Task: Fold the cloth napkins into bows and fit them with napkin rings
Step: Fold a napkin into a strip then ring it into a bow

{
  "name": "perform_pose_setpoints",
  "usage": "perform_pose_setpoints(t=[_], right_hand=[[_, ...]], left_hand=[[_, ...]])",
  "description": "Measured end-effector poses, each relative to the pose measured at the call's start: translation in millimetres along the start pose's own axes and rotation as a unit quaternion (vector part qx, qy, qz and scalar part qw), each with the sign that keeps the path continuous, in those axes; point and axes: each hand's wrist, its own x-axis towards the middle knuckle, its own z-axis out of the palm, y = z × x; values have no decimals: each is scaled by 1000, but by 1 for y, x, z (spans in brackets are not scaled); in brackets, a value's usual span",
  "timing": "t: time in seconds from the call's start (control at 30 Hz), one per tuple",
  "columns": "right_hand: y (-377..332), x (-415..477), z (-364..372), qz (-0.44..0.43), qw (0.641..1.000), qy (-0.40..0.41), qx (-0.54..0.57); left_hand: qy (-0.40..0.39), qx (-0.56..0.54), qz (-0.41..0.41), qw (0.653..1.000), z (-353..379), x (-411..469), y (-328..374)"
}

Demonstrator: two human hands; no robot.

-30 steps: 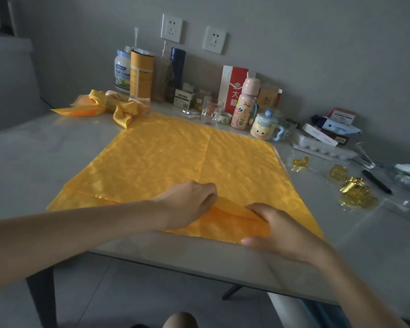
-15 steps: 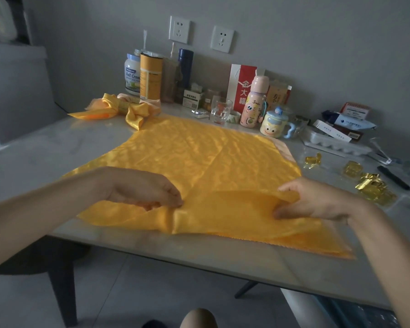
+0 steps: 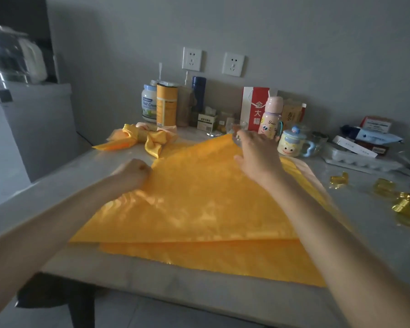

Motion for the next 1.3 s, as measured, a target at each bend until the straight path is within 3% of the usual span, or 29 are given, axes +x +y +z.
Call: perform_pose_setpoints(t=[0.03, 0.1, 0.2, 0.3, 0.4, 0.53, 0.73, 0.9, 1.03, 1.17, 1.3], right_hand=[[1, 1, 7, 14, 997, -20, 73], [-9, -19, 21, -5, 969, -141, 203], [-14, -52, 46, -39, 932, -280, 226], [-15, -70, 55, -50, 950, -260, 164], [-17, -74, 48, -66, 965, -236, 97], [-15, -71, 44, -73, 980, -173, 72], [-5, -45, 78, -43, 947, -276, 157], [-2, -50, 89, -45, 948, -275, 154], [-1, -50, 91, -51, 952, -264, 147], [-2, -51, 90, -45, 951, -257, 163], [-1, -52, 89, -38, 951, -238, 194]], left_hand=[[72, 43, 16, 996, 1, 4, 1], [151, 154, 54, 975, 14, 6, -1], [116, 188, 123, 968, 35, -9, 8], [-45, 203, 125, 970, 60, -24, 19], [-117, 234, 121, 958, 70, -30, 17], [-127, 244, 145, 951, 70, -39, 14], [-116, 242, 149, 952, 72, -31, 7], [-84, 226, 183, 953, 74, -28, 1], [-49, 154, 277, 947, 61, -45, 0], [-73, 214, 316, 922, 45, -65, -6], [-64, 308, 277, 908, 31, -69, -15]])
